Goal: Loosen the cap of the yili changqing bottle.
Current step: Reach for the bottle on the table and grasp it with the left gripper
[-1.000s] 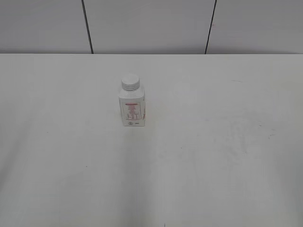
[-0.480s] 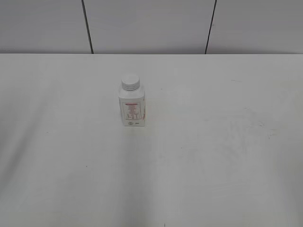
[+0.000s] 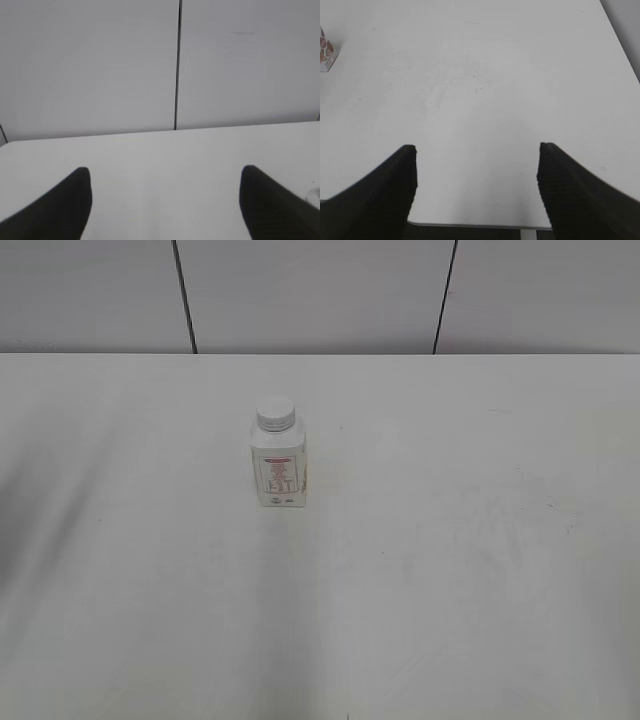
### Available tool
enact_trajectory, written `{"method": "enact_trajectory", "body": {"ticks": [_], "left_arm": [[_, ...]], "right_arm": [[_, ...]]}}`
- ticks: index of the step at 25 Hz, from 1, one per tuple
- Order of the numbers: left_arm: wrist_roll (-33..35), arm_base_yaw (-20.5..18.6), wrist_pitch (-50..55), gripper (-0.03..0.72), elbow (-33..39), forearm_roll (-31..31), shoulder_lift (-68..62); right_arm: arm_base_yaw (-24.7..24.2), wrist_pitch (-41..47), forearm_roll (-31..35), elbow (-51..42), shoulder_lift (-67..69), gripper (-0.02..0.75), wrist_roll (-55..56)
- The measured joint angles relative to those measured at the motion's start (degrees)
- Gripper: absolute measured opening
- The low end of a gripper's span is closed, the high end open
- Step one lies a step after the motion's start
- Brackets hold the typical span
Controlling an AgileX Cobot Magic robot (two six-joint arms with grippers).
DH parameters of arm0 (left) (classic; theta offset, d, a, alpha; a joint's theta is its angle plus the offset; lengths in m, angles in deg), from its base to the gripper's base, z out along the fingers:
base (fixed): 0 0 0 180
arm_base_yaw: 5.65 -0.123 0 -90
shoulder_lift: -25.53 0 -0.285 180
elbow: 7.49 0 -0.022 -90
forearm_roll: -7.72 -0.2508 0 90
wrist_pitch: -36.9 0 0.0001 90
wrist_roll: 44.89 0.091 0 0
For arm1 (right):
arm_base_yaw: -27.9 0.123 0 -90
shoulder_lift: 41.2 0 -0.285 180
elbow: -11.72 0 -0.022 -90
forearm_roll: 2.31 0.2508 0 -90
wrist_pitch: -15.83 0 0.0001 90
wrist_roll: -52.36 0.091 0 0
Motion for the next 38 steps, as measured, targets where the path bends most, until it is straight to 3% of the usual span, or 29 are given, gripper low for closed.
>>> {"method": "enact_trajectory", "body": {"ticks": [13,24,33,38], "left_arm": [[0.0,0.0,-18.9,0.544,0.0,0.0,-18.7],[0.0,0.0,-21.6,0.536,0.0,-0.8,-30.1],[-4.5,-0.8,-33.3,0.533,0.0,-14.0,-39.8],[-14.7,-7.3,-44.4,0.533,0.0,-29.6,-46.3]], "right_arm": [[0.0,0.0,0.0,0.0,0.0,0.588,0.0],[0.0,0.0,0.0,0.0,0.0,0.588,0.0],[0.0,0.0,0.0,0.0,0.0,0.588,0.0],[0.0,0.0,0.0,0.0,0.0,0.588,0.0]]}}
